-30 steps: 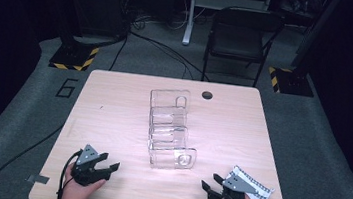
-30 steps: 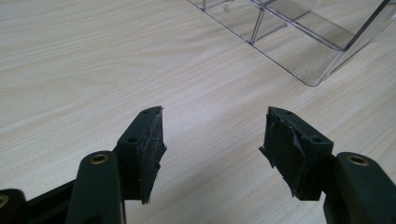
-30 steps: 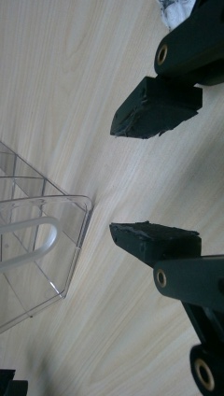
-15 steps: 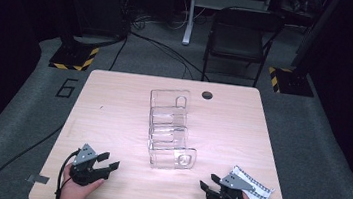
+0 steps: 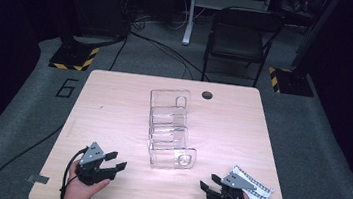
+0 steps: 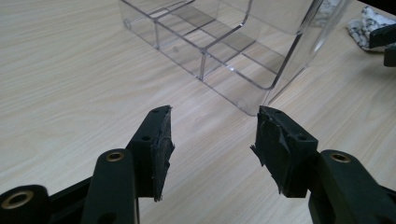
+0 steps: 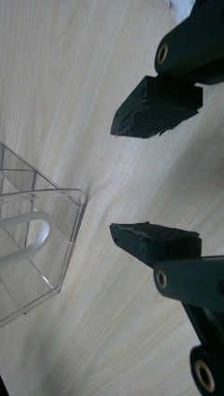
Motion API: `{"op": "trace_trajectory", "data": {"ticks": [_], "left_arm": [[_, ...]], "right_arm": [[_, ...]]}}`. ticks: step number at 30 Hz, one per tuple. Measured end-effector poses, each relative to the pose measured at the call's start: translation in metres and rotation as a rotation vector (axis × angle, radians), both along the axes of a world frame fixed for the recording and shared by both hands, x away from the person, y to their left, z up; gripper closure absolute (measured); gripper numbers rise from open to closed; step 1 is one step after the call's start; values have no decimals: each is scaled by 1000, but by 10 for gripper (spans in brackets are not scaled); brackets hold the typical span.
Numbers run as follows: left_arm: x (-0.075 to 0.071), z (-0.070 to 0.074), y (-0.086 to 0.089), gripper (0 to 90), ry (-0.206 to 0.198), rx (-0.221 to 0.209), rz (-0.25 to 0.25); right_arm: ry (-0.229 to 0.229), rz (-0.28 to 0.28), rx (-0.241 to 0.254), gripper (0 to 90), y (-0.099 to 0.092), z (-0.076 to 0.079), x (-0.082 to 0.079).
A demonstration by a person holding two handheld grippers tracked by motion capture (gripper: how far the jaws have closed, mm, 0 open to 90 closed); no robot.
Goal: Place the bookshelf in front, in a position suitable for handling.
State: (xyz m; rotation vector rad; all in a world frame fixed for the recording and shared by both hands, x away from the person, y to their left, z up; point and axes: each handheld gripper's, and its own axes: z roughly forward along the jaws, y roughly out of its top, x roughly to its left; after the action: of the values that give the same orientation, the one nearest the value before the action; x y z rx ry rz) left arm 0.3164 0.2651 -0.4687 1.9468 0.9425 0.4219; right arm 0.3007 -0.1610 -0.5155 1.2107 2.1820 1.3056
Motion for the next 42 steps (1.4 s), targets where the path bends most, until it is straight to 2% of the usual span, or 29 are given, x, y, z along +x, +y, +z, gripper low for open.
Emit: {"op": "trace_trajectory", "data": {"ticks": [5,6,9,10,11,13,15,17,22,24,27,29,30,33,36,40,42], "left_arm": [[3,12,-8,496,-5,-15,-35],[4,18,-13,500,-11,-11,-59],[5,25,-19,498,-24,4,-72],[6,31,-23,497,-23,5,-80],[6,31,-23,494,-23,5,-80],[8,41,-29,474,-39,5,-98],[9,44,-31,453,-46,3,-94],[14,53,-35,449,-62,13,-94],[27,64,-40,430,-54,-2,-74],[32,67,-44,418,-48,-10,-72],[42,66,-51,417,-46,20,-59],[46,65,-54,422,-35,25,-48],[52,62,-57,436,-26,35,-38],[61,60,-57,432,-7,2,-10],[66,61,-57,427,-9,-5,5],[72,66,-60,414,-16,10,2],[75,66,-63,409,-3,25,-7]], "right_arm": [[5,6,15,432,-2,1,-1],[20,7,23,423,-2,1,-3],[24,31,24,423,-2,2,-3],[18,29,31,427,-2,4,-4],[18,29,31,427,-2,4,-4],[21,28,31,431,-2,4,-4],[23,28,27,436,-2,3,-4],[29,39,20,440,-3,3,-3],[8,31,22,441,-4,5,-4],[13,30,25,436,-4,5,-4],[17,17,34,419,-4,3,-3],[16,19,35,415,-4,3,-3],[20,17,40,406,-5,3,-3],[21,16,47,398,-6,2,-3],[29,16,55,393,-7,2,-3],[23,15,70,392,-8,3,-3],[18,14,70,391,-9,4,-3]]}}
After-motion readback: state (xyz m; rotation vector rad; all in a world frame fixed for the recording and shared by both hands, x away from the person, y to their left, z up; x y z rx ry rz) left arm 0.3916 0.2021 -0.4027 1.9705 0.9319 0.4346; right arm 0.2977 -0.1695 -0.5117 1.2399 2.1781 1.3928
